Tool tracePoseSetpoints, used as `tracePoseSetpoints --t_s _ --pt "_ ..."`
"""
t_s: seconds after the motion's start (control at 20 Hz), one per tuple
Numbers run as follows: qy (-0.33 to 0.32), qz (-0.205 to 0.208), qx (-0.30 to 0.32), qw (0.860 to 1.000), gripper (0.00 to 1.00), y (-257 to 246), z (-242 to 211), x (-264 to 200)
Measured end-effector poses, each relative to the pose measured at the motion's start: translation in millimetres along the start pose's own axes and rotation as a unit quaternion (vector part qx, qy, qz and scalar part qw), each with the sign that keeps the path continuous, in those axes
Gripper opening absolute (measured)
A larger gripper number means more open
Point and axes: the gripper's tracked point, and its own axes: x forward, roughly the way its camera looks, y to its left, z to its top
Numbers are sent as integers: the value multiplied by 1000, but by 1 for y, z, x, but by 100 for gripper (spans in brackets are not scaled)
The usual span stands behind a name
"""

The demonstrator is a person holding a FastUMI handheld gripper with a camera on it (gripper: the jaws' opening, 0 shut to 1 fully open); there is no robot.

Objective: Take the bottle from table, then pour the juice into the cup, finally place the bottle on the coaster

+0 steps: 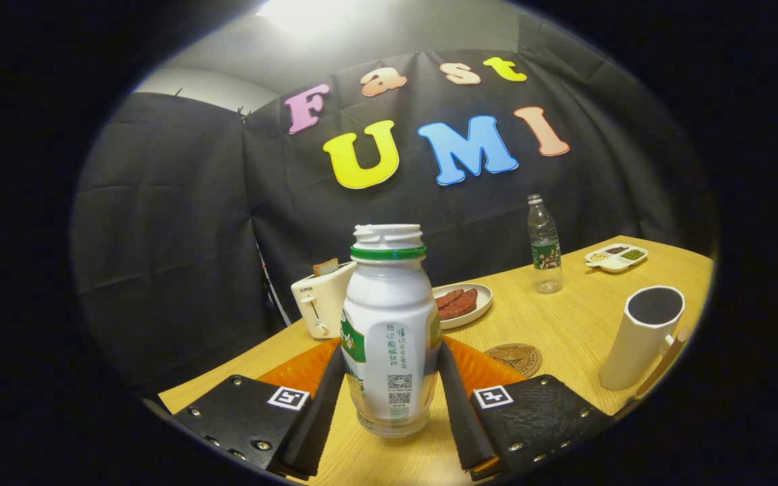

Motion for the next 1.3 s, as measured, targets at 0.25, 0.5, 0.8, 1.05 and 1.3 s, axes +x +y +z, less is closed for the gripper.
tracePoseSetpoints --t_s 0.25,0.5,0.8,1.05,1.3 --pt "-15 0 59 998 74 -19 16 -10" --pt "-37 -12 119 992 74 -49 34 -22" --pt "-59 -19 214 975 74 -73 45 -36" --pt "-68 1 305 950 74 -80 44 -41" --pt "-95 28 397 913 73 -81 55 -42"
